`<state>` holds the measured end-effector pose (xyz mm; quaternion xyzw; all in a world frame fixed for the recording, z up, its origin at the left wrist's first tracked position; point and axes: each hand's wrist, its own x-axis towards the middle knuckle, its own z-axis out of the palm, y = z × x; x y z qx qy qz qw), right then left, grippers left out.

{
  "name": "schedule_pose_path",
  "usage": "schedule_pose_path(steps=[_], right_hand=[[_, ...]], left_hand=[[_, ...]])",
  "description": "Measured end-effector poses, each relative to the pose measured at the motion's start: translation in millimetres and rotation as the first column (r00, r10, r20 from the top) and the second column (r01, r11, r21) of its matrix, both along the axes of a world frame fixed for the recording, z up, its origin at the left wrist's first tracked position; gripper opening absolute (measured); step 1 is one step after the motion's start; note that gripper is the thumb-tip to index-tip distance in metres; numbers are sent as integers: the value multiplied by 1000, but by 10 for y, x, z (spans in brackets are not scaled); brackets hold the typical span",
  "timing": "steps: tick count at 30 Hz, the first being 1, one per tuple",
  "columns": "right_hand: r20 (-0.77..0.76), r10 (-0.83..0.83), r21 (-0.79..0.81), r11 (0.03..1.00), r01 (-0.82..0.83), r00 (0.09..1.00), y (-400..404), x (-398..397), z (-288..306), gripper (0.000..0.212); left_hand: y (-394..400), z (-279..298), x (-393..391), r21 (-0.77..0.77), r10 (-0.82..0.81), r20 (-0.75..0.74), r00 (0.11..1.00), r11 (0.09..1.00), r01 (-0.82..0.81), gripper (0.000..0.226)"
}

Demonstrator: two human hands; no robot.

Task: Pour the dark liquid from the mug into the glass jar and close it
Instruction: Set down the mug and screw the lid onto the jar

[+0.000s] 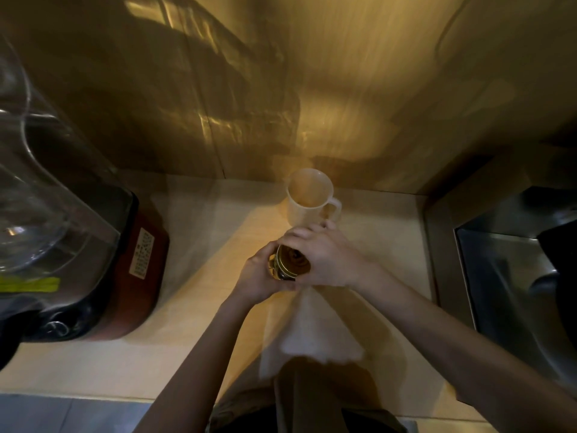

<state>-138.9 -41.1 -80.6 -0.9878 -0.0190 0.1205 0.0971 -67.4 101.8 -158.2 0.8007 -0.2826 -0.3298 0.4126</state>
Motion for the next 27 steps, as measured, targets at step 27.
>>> schedule_pose_path(steps=[27], right_hand=[[1,-443,-120,890,440,896,226,26,152,69]], left_hand=[[-5,-20,-39,2,31,-10,999,1000,-31,92]])
